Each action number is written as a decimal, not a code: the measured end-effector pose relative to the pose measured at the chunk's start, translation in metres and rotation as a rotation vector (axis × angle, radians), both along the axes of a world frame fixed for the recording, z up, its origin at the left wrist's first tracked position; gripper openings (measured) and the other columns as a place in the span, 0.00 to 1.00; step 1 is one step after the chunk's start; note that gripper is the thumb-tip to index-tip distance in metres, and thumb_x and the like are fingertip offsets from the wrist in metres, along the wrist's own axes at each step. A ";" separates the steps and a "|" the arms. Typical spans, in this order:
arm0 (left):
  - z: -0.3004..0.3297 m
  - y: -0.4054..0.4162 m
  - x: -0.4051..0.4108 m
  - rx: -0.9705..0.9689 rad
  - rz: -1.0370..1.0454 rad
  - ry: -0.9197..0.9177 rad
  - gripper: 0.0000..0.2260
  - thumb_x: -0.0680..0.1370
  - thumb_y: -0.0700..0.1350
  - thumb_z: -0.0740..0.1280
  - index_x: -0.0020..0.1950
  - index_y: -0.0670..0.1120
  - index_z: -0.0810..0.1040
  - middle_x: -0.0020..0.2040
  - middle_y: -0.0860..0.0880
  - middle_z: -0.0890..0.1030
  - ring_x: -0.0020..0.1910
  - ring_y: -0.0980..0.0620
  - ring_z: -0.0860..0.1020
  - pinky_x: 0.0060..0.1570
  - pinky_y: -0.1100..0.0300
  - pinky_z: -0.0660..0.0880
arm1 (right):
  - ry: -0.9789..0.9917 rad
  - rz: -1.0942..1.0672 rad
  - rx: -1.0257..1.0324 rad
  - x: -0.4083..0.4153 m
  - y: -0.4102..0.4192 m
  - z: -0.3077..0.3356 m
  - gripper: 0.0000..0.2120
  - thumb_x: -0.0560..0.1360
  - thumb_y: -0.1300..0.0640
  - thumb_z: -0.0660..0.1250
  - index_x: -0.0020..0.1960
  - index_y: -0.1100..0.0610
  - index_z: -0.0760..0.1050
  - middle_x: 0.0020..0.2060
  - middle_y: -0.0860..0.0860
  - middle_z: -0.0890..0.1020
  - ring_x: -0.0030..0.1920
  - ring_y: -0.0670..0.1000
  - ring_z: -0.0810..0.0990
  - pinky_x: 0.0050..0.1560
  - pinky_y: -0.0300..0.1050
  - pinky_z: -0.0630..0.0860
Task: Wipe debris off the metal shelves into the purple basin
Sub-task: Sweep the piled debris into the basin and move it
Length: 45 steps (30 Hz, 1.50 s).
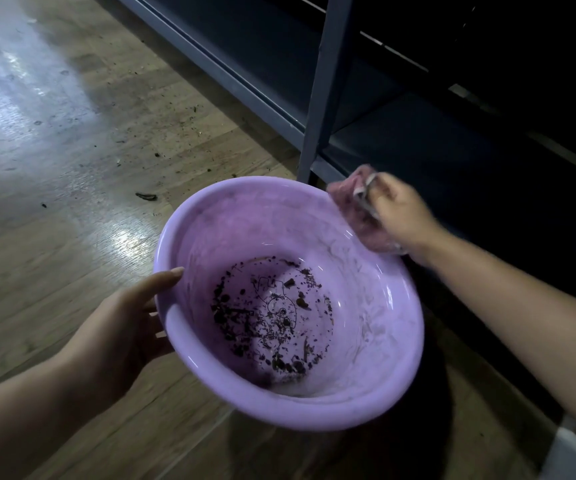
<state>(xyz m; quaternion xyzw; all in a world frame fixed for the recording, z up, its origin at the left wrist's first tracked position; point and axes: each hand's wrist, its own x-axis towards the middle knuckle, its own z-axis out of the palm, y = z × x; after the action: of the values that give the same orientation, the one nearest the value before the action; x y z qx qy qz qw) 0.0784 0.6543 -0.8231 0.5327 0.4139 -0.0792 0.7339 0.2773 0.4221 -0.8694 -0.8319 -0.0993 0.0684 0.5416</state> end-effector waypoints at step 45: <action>-0.002 -0.001 -0.001 0.016 -0.001 -0.015 0.12 0.77 0.46 0.63 0.45 0.38 0.80 0.33 0.43 0.83 0.26 0.50 0.80 0.23 0.62 0.77 | -0.285 -0.059 -0.587 -0.010 -0.002 -0.025 0.17 0.81 0.61 0.55 0.69 0.62 0.68 0.70 0.59 0.69 0.71 0.56 0.65 0.68 0.42 0.55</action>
<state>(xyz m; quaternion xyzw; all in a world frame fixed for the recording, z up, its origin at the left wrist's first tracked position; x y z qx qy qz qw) 0.0771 0.6530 -0.8254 0.5394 0.4089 -0.0722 0.7326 0.2676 0.4202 -0.8943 -0.9563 -0.1261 -0.0387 0.2609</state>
